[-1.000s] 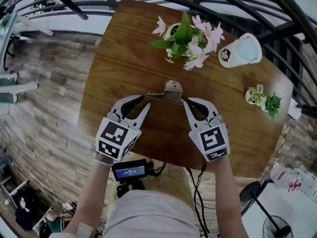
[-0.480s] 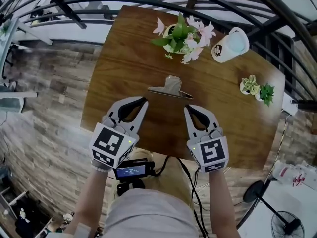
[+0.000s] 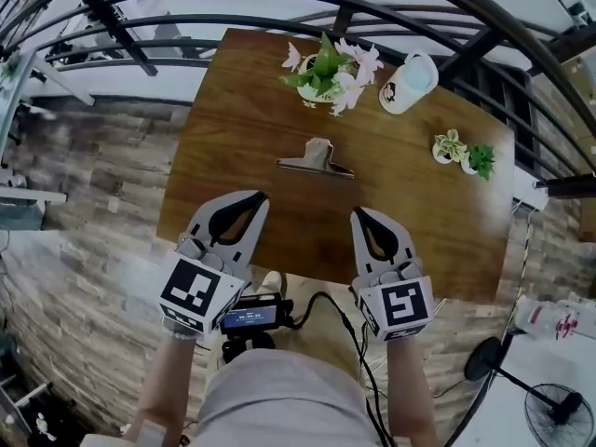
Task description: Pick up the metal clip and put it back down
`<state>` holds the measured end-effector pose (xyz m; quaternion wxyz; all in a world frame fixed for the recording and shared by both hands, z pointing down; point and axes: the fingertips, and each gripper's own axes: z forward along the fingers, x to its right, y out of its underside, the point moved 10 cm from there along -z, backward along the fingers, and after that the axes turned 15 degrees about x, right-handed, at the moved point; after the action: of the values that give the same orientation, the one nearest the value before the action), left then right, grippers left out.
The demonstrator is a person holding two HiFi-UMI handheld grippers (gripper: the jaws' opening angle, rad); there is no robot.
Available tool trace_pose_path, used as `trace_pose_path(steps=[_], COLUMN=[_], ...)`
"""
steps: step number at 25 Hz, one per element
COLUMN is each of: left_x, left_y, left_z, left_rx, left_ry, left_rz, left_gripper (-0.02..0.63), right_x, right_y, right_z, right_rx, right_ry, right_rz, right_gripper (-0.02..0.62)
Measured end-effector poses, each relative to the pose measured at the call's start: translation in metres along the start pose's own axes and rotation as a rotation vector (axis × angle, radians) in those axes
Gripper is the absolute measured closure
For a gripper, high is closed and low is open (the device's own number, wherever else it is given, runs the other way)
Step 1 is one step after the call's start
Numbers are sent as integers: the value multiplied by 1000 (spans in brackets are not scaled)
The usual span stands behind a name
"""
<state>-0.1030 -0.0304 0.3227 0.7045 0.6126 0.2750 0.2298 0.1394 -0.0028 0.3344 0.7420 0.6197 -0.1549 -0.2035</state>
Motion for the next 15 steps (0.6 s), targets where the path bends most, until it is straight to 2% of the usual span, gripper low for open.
trace_pose_path(steps=[9,15], left_x=[27,42], left_y=[-34,-47], left_z=[-31,-47], left_rx=[66,84], left_ry=[52,78], left_rz=[70,106], left_gripper=[591,591], right_x=[-29,-41], right_y=[-28,-41], right_z=[-45,-66], right_rx=[57,83], right_ry=[59,76], right_rz=[-8,-56], right_gripper=[592,592])
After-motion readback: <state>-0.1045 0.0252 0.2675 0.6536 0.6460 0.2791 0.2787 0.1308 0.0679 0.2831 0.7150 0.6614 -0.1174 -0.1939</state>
